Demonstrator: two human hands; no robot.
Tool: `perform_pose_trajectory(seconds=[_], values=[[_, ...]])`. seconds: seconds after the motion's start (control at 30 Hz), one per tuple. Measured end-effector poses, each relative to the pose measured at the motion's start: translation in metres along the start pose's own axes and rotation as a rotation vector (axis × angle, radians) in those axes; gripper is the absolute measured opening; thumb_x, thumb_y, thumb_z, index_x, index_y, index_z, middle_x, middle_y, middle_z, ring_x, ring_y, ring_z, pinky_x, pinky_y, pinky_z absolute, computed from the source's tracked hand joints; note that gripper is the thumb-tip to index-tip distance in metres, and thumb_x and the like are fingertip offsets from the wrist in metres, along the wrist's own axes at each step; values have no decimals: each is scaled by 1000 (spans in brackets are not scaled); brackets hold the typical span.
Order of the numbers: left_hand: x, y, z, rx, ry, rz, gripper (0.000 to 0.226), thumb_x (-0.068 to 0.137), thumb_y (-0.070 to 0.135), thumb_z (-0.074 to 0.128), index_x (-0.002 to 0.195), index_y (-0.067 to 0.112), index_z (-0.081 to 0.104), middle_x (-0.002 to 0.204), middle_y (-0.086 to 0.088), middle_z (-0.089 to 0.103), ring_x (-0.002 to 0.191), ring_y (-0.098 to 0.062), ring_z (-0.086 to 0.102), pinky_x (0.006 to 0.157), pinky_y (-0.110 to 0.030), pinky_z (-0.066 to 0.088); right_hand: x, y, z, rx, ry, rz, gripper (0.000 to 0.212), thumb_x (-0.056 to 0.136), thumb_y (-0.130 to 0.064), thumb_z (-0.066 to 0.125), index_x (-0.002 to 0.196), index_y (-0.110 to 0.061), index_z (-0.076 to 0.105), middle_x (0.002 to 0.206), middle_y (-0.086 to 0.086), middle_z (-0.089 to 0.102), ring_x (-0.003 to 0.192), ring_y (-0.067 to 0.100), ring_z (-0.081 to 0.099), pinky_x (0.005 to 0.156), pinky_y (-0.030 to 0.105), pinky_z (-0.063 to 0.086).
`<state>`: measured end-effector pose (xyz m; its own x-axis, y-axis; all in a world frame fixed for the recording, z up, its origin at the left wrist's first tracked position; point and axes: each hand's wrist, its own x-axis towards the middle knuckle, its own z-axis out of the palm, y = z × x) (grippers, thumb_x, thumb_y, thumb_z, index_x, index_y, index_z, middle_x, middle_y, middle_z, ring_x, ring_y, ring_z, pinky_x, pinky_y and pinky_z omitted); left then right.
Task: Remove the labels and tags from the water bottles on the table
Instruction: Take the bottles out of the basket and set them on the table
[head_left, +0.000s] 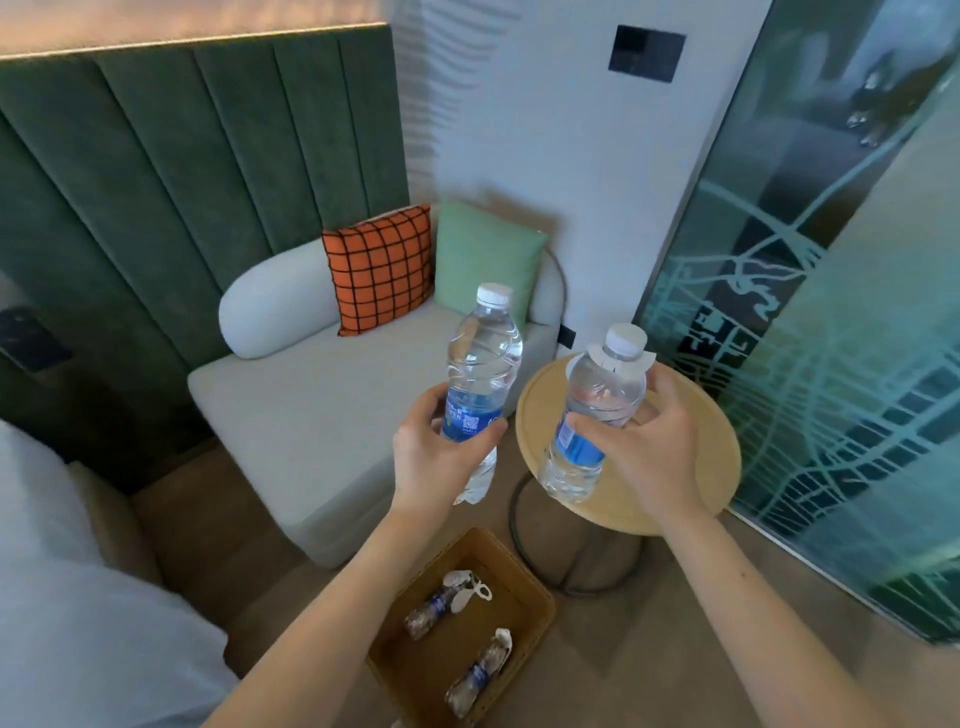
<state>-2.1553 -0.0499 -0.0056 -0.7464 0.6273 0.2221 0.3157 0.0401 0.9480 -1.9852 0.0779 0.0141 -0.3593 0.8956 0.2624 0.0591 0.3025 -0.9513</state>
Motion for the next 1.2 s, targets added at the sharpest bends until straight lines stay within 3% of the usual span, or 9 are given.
perform_pose_trajectory(seconds=[0.17,0.27,0.37,0.47,0.6,0.73,0.9,1.13,1.2], values=[[-30,40,22,-54,-64,68,51,71,20,89,116,14,65,101,6,72,89,-5,68,70,-12,53,-26,-24,-66,-70,62,-42,67,67,-5,92,108,-44,57,101,-38,67,95,-11,66,69,11,54],[-45,50,47,-74,-114,84,51,71,20,89,115,13,66,101,5,73,89,-4,69,71,-14,55,-41,-25,-96,-90,110,-47,71,66,-4,93,111,-45,55,102,-44,63,98,-17,62,72,6,51],[-61,58,75,-93,-165,85,46,69,19,90,109,22,66,98,10,73,88,-3,69,75,-21,58,-51,-18,-125,-115,165,-32,73,66,-5,93,115,-44,55,108,-35,65,104,-10,63,82,13,54],[-76,63,106,-114,-212,91,45,68,19,90,105,26,67,95,13,73,86,-2,69,74,-21,58,-61,-10,-156,-109,207,1,77,66,-6,93,126,-33,54,120,-19,64,109,-1,64,88,26,57],[-95,65,148,-149,-285,64,46,69,21,90,110,20,68,99,9,74,90,-6,70,75,-21,56,-71,-1,-198,-141,279,17,82,63,-8,95,132,-26,53,125,-10,65,110,-1,65,85,17,57],[-104,66,183,-178,-336,51,43,68,19,90,105,23,68,91,16,72,87,0,68,68,-10,50,-72,8,-227,-206,330,38,82,63,-10,95,129,-31,52,126,-7,65,109,3,65,80,8,53],[-86,57,219,-164,-387,30,43,68,21,90,105,20,67,89,18,71,86,2,67,66,-8,50,-49,33,-235,-192,360,91,83,63,-11,95,127,-36,50,120,-24,60,102,-18,60,74,3,49],[-20,29,277,-106,-435,5,45,69,24,89,104,31,61,90,25,68,90,10,63,65,-3,47,28,89,-234,-175,364,129,82,64,-10,95,130,-31,51,123,-24,59,111,-6,61,80,10,54],[4,20,296,-100,-456,-13,46,70,24,89,100,40,58,91,32,66,91,12,63,64,-3,47,57,107,-233,-188,367,132,81,64,-10,95,131,-25,53,126,-15,61,114,1,62,86,13,55]])
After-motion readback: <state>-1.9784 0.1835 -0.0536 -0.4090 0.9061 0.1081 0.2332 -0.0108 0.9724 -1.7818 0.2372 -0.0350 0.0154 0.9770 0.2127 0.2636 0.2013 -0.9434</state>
